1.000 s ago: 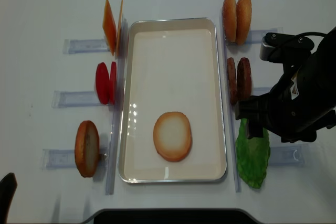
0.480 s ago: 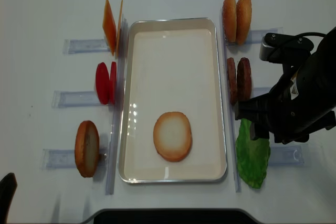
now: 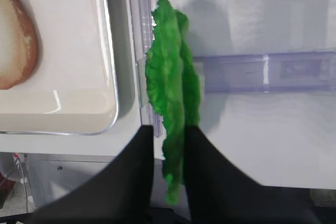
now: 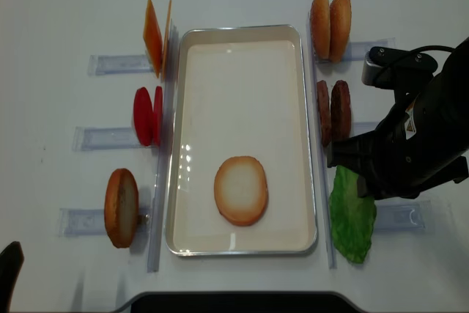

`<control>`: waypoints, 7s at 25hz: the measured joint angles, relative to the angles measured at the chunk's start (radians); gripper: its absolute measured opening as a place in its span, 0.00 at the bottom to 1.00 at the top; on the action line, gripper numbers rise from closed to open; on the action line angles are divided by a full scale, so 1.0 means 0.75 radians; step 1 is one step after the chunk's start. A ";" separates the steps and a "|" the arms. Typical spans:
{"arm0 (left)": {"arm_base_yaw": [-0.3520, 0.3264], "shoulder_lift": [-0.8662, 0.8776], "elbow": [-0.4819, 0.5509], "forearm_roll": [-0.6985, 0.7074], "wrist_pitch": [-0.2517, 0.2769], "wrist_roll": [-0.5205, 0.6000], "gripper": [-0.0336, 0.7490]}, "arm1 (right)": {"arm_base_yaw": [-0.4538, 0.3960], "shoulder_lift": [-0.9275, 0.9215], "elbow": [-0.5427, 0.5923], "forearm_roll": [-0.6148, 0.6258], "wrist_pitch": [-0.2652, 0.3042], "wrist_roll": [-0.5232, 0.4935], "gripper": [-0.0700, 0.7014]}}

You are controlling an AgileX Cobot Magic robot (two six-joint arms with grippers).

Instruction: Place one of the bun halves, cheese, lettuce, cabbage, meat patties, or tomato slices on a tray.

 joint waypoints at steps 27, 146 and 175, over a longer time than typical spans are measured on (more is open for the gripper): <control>0.000 0.000 0.000 0.000 0.000 0.000 0.81 | 0.000 0.000 -0.233 0.045 0.223 -0.007 0.13; 0.000 0.000 0.000 0.000 0.000 0.000 0.81 | 0.296 0.492 -0.251 0.533 -0.632 -0.360 0.17; 0.000 0.000 0.000 0.000 0.000 0.001 0.81 | 0.296 0.492 -0.251 0.169 -0.546 -0.067 0.72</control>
